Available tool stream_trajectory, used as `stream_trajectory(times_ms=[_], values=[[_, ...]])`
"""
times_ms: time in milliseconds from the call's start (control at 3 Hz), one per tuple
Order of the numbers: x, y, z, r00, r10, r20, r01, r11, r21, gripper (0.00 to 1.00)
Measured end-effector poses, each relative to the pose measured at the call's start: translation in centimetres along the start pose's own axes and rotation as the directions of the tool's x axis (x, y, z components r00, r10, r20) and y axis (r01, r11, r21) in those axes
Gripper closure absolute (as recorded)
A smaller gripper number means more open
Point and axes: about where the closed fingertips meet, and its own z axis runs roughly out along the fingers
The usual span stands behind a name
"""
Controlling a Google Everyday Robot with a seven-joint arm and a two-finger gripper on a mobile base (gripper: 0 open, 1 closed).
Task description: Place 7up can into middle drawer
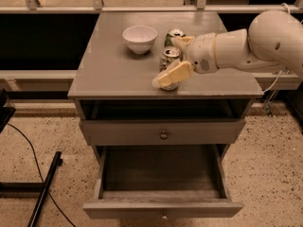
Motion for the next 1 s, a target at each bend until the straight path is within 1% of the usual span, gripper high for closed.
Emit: stream_trajectory(times_ms=[333, 667, 1000], values=[[0.1, 0.2, 0.0, 0.997, 0.013, 0.073, -0.011, 0.9998, -0.017, 0.28], [-0.7, 0.5, -0.6, 0.992, -0.006, 0.123, 0.008, 0.9998, -0.017, 0.51], [-3.2, 1.3, -2.7, 0.977, -0.054, 0.205, 0.059, 0.9981, -0.017, 0.74]])
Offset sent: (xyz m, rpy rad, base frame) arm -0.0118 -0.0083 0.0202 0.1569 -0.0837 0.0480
